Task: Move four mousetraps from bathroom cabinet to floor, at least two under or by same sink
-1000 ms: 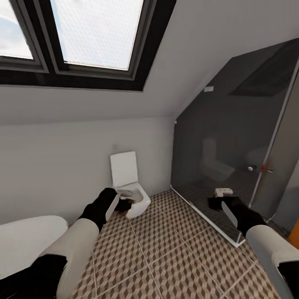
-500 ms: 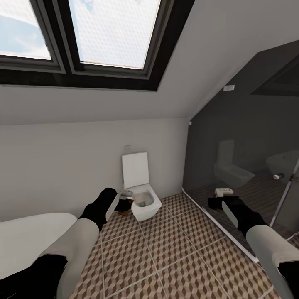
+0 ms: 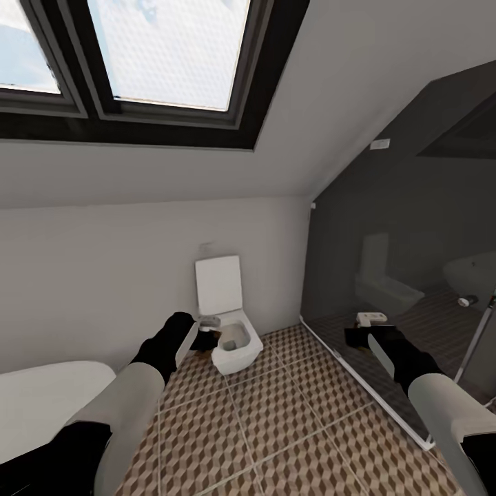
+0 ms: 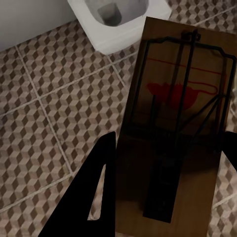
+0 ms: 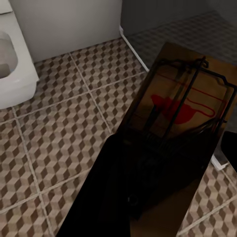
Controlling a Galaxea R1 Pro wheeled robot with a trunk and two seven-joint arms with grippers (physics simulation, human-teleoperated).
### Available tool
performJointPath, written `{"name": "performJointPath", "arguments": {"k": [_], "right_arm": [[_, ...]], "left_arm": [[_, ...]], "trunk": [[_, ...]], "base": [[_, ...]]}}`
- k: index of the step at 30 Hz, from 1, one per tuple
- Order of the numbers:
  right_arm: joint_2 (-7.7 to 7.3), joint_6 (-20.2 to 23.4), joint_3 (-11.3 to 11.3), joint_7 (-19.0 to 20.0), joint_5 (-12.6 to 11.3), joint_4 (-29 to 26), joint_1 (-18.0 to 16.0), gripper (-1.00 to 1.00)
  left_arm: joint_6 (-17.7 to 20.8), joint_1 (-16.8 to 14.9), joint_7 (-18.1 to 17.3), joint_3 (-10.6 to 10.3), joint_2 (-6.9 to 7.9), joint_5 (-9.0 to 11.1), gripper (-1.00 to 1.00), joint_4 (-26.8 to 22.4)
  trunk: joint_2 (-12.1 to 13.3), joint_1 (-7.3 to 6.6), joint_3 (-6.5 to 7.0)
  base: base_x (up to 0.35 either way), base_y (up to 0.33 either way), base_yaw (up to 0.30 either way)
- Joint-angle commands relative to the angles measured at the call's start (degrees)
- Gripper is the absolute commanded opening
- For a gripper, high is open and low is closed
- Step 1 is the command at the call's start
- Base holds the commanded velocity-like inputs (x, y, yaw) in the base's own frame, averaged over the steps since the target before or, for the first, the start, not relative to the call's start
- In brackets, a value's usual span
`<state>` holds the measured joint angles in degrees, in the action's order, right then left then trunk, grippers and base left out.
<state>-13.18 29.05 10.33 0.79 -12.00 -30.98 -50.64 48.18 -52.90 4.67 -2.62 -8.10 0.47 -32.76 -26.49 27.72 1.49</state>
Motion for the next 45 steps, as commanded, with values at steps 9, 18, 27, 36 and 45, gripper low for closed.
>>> {"name": "performJointPath", "arguments": {"k": [9,18,27,36,45], "right_arm": [[-0.09,0.2,0.4,-0.1,-0.5,-0.1,-0.1,-1.0],[-0.09,0.2,0.4,-0.1,-0.5,-0.1,0.0,-1.0],[-0.09,0.0,0.4,-0.1,-0.5,-0.1,-0.1,-1.0],[-0.09,-0.1,0.4,-0.1,-0.4,-0.1,-0.1,-1.0],[-0.09,-0.1,0.4,-0.1,-0.4,-0.1,-0.1,-1.0]], "left_arm": [[0.2,0.0,0.3,-0.2,0.01,0.0,-1.0,0.0],[0.2,0.0,0.3,-0.2,0.01,0.0,-1.0,0.0],[0.2,0.0,0.3,-0.2,0.01,0.0,-1.0,-0.1],[0.2,0.0,0.3,0.6,0.08,-0.1,-1.0,-0.2],[0.2,0.0,0.3,4.2,0.24,-0.1,-1.0,-0.2]], "trunk": [[0.0,0.04,-0.03],[0.0,0.04,-0.03],[0.0,0.04,-0.03],[0.0,0.04,-0.03],[0.0,0.04,-0.03]], "base": [[0.251,-0.17,0.0],[0.251,-0.17,0.03],[0.222,-0.129,0.237],[0.059,-0.01,0.269],[0.003,-0.001,0.27]]}}
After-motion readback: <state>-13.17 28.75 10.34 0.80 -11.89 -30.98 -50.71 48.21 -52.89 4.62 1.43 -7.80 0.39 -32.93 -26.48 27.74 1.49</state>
